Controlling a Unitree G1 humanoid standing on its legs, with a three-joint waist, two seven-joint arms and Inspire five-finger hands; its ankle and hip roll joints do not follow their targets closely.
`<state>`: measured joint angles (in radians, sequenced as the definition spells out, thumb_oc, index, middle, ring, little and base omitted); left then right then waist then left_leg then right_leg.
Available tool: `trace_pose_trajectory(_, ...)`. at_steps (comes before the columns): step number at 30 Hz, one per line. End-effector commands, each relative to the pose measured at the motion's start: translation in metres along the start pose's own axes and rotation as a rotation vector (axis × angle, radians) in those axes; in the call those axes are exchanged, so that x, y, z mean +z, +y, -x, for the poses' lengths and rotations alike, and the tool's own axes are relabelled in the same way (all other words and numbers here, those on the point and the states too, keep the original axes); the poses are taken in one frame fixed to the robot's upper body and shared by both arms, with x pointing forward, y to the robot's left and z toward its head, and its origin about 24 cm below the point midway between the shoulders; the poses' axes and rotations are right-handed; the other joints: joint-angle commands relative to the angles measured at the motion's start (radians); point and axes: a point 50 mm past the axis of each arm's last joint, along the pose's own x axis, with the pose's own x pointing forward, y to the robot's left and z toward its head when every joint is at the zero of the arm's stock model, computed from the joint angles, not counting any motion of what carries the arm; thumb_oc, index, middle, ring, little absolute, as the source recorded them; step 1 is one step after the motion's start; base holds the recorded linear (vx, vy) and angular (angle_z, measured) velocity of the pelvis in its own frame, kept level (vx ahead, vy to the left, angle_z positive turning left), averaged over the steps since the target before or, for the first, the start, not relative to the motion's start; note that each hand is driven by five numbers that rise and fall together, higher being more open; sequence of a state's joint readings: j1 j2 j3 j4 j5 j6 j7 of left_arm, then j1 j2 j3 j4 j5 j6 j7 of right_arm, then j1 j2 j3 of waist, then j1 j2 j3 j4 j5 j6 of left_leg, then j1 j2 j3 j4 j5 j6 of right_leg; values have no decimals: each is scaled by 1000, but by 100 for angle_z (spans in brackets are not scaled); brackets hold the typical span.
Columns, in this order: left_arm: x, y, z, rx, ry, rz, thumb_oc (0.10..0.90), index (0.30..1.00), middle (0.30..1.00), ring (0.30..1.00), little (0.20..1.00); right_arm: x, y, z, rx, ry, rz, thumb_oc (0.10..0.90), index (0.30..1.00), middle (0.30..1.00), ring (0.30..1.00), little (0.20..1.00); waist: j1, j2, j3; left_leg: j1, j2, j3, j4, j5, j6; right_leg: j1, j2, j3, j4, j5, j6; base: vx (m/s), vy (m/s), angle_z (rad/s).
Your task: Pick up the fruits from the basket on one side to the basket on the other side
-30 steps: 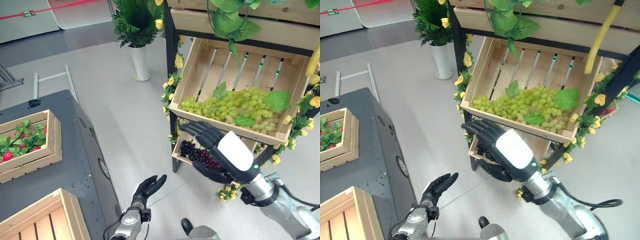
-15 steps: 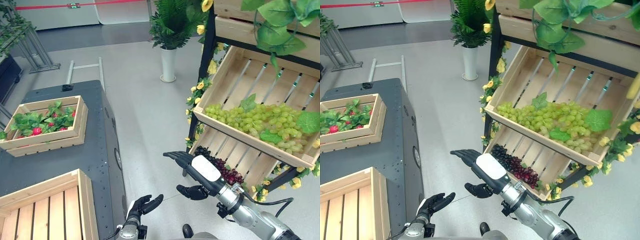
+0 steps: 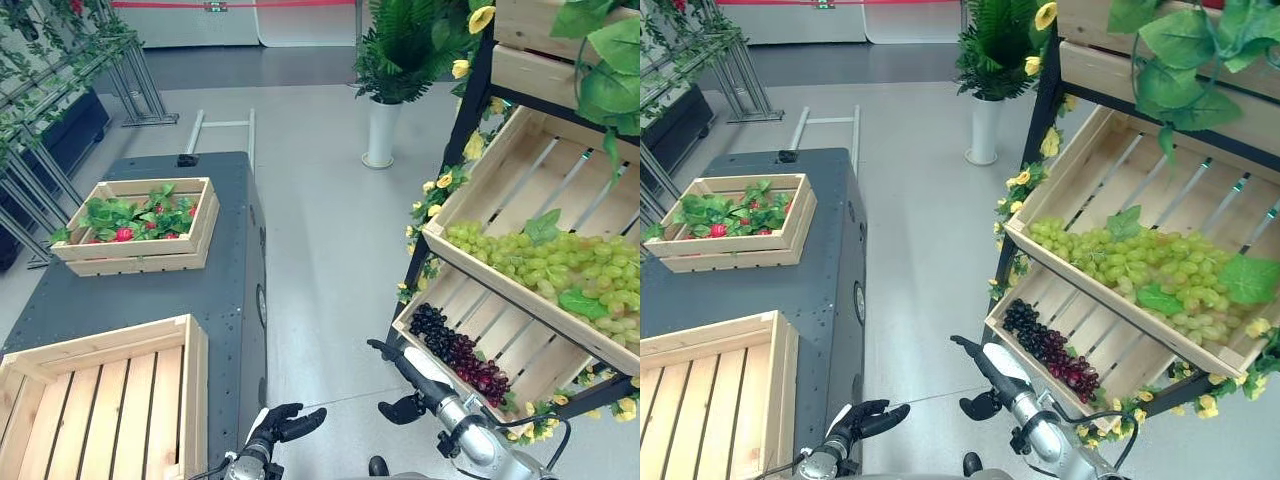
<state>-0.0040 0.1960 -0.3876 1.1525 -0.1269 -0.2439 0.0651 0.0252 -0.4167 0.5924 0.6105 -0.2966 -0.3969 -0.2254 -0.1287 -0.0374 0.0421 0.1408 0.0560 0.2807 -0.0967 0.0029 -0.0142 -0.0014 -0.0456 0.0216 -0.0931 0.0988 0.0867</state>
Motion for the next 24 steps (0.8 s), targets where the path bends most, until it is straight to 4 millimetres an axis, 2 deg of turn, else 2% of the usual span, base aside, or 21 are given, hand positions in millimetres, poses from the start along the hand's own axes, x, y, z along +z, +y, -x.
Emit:
trace_pose_trajectory(1, 33, -2, -9, -31, -130, -80, 800, 900, 900, 900, 900, 22, -22, -23, -104, -89, -60, 800, 900, 900, 900, 900, 13, 17, 8, -9, -46, -94, 9, -82, 42, 49, 5, -52, 23, -70, 5, -4, -44, 16)
trace_pose_trajectory(5, 31, -5, -8, -52, -142, -76, 800, 900, 900, 900, 900, 15, -6, -25, -26, -28, -89, 800, 900, 900, 900, 900, 28, 27, 10, -11, -44, -114, 9, -76, 38, 66, 4, -78, 19, -82, -6, -1, -35, 19)
trace_pose_trajectory(9, 34, -5, -7, -75, -174, -46, 800, 900, 900, 900, 900, 11, 1, -25, 36, 11, -112, 800, 900, 900, 900, 900, 44, 34, 14, -17, -46, -134, 9, -69, 36, 75, 0, -102, 19, -91, -12, -12, -25, 15)
trace_pose_trajectory(20, 37, -5, -7, -124, -190, -53, 800, 900, 900, 900, 900, -28, 29, -15, 238, 332, -222, 800, 900, 900, 900, 900, 91, 41, 21, -26, -53, -192, 9, -60, 33, 108, -10, -164, 18, -114, -30, 8, -18, 23)
trace_pose_trajectory(24, 39, -7, -7, -144, -200, -80, 800, 900, 900, 900, 900, -39, 31, -11, 248, 422, -245, 800, 900, 900, 900, 900, 105, 41, 23, -25, -54, -208, 9, -58, 31, 120, -13, -180, 12, -115, -31, 21, -21, 19)
